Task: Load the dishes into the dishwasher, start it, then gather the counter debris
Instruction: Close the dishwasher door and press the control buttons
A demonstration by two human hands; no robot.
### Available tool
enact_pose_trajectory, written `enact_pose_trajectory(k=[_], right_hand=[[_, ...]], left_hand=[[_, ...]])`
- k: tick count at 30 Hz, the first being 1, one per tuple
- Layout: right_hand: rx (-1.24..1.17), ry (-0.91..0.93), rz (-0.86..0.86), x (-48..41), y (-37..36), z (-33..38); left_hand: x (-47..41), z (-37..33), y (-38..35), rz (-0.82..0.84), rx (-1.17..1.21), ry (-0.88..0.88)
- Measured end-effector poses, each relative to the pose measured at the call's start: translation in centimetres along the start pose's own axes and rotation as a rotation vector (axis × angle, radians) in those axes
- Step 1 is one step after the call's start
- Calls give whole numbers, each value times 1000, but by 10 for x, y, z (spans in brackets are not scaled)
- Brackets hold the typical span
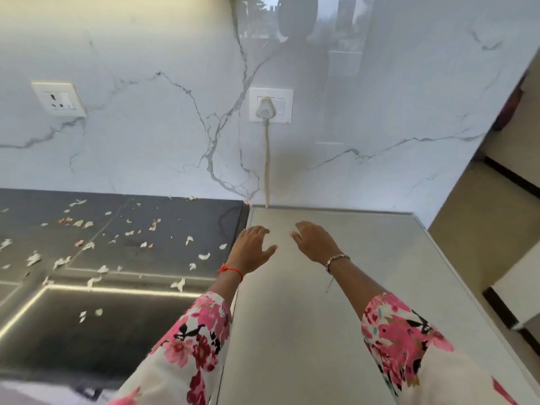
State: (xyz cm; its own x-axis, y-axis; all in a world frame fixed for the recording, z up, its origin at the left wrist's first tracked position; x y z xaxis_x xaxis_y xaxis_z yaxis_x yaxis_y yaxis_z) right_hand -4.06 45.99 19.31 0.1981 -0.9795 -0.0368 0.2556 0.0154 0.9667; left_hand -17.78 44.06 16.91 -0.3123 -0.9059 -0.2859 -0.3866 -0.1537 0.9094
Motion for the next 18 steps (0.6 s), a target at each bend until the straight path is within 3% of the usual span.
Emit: enact_pose_trajectory(k=[8, 18], right_hand=[[3, -11, 22, 201, -70, -18], [-61, 59, -111, 395, -115, -10]], left_hand=[[182, -86, -32, 4, 26, 66], [364, -158, -52, -63, 59, 55]])
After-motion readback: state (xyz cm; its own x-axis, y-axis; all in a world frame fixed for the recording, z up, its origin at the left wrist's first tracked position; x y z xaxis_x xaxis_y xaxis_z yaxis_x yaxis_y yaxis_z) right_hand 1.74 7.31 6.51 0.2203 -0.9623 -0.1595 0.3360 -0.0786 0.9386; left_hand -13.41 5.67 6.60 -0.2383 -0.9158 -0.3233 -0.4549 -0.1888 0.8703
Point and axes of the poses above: each hand's wrist, its own x-axis away from the middle knuckle, its own y-axis out of the back of the hand, z = x × y, the point moved 8 cm from there along -x, towards the middle knuckle, and after that the axes turned 10 degrees about -y, right-handed, at the moved point
